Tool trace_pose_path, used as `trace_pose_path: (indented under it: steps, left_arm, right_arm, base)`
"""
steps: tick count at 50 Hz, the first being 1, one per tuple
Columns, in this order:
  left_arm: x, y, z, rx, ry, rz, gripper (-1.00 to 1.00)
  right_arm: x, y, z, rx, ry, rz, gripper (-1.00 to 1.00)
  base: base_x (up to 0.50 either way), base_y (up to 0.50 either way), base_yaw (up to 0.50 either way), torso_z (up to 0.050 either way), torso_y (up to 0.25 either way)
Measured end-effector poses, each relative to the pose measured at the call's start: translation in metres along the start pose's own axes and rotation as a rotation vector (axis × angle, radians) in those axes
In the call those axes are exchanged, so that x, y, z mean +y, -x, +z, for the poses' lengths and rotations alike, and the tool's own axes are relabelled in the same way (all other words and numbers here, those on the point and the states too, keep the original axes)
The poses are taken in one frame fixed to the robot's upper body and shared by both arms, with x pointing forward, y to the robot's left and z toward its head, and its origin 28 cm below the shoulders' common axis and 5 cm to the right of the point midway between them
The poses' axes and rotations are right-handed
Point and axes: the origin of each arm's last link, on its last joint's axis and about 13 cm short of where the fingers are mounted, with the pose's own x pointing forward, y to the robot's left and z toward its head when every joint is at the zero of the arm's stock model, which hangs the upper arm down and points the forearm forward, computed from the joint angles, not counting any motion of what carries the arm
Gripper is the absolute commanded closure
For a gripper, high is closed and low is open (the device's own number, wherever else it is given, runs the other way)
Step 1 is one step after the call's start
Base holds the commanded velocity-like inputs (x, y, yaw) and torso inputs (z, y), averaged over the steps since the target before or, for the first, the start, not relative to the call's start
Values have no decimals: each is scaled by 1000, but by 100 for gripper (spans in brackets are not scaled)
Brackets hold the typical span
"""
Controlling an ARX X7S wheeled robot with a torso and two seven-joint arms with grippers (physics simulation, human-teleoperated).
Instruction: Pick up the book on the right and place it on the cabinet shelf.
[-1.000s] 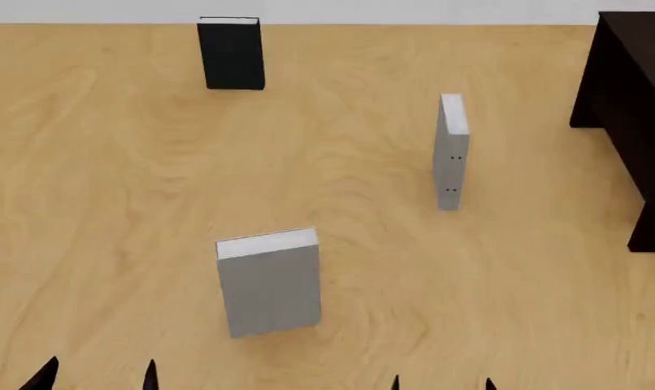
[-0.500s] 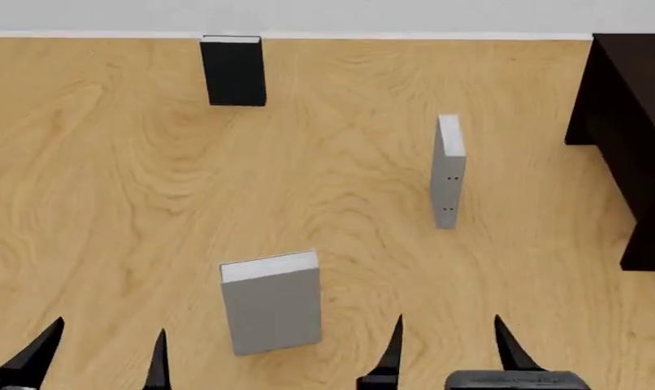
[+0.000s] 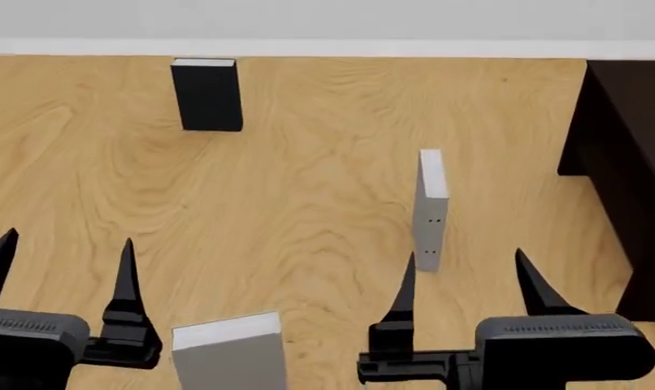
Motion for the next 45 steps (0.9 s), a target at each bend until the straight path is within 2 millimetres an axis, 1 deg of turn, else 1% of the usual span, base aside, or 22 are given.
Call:
trace_pose_path:
  steps: [16,38,45]
  left_arm:
    - [3,-4,7,7,-8,52,-100]
    - [6,-4,12,-2,-16,92,-100]
    - [6,-3,13,-3,-15,96,-100]
  right_arm:
    - [-1,-1,3,-4,-1,31,-100]
    - [0,2,3,-11,-18,44,-100]
    - [0,2,3,1,-13,42,-100]
  base:
    - [486,-161,0,0,0]
    - [500,-18,0,0,1]
    - [-10,0,0,0,2]
